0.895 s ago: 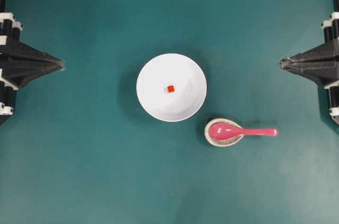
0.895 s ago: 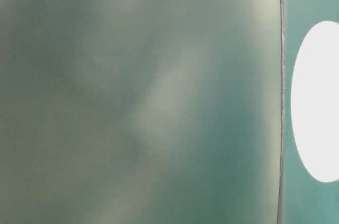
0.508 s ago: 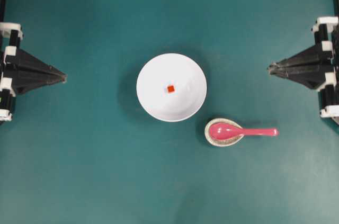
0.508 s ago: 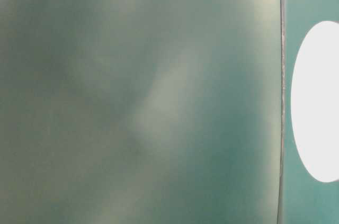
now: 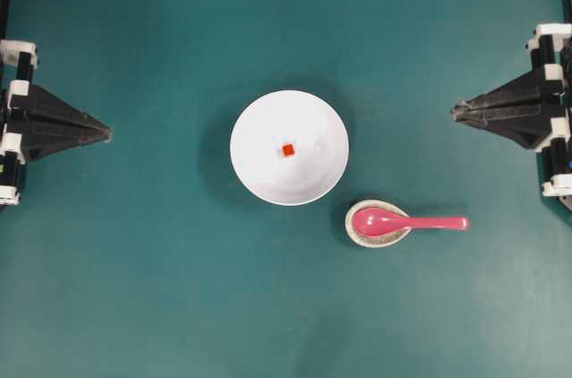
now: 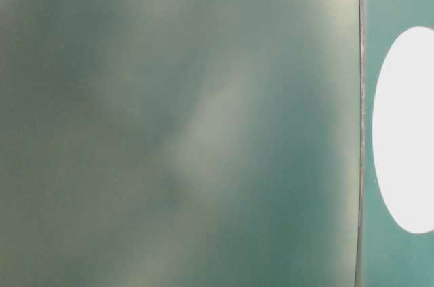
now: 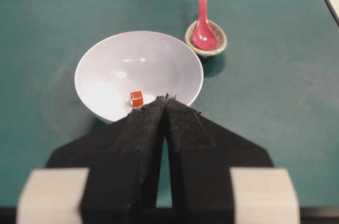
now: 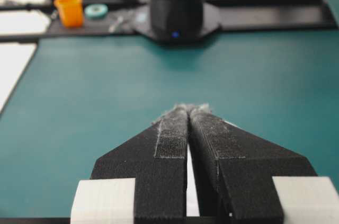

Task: Grip the spoon and scoop the red block from the bowl with right arm.

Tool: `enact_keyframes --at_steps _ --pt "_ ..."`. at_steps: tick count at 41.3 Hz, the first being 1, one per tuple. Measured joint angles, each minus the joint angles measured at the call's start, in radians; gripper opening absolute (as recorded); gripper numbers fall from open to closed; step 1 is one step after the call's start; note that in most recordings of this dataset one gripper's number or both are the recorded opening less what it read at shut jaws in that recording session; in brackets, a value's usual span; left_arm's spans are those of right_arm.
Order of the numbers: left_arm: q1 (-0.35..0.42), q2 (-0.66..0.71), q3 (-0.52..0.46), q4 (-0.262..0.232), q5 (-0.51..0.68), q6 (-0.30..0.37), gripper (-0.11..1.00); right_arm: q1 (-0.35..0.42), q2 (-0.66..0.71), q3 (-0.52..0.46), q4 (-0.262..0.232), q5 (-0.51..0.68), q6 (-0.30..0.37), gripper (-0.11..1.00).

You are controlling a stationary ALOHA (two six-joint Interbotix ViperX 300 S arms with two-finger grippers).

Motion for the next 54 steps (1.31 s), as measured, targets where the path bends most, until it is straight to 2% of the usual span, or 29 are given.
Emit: enact_keyframes --at_steps 15,29,38,49,54 --pt "0.0 -0.002 0.0 0.0 0.0 -0.002 -0.01 0.0 0.0 -0.029 0.032 0.044 0.0 0.02" --pt "0.0 -0.002 0.0 0.0 0.0 -0.002 -0.01 0.0 0.002 -0.052 0.048 0.06 0.008 0.35" --pt "0.0 -0.002 0.0 0.0 0.0 -0.002 -0.01 -0.002 0.026 -0.052 0.064 0.083 0.051 0.53" --pt "0.0 -0.002 0.0 0.002 0.0 -0.002 -0.01 0.003 0.095 -0.052 0.064 0.193 0.072 0.54" --pt "0.0 -0.002 0.0 0.002 0.0 -0.002 -0.01 0.031 0.15 -0.052 0.064 0.204 0.072 0.54"
